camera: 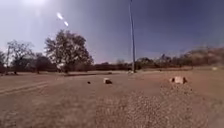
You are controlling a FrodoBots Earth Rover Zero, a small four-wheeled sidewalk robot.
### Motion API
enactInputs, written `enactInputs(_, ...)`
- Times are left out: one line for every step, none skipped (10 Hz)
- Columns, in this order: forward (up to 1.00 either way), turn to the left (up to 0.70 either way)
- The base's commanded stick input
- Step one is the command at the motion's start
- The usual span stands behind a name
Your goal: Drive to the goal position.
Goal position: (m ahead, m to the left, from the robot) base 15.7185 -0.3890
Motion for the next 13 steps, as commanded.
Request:
enactInputs(0.5,0.0)
enactInputs(0.5,0.0)
enactInputs(0.5,0.0)
enactInputs(0.5,0.0)
enactInputs(0.5,0.0)
enactInputs(0.5,0.0)
enactInputs(0.5,0.0)
enactInputs(0.5,0.0)
enactInputs(0.5,0.0)
enactInputs(0.5,0.0)
enactInputs(0.5,0.0)
enactInputs(0.5,0.0)
enactInputs(0.5,0.0)
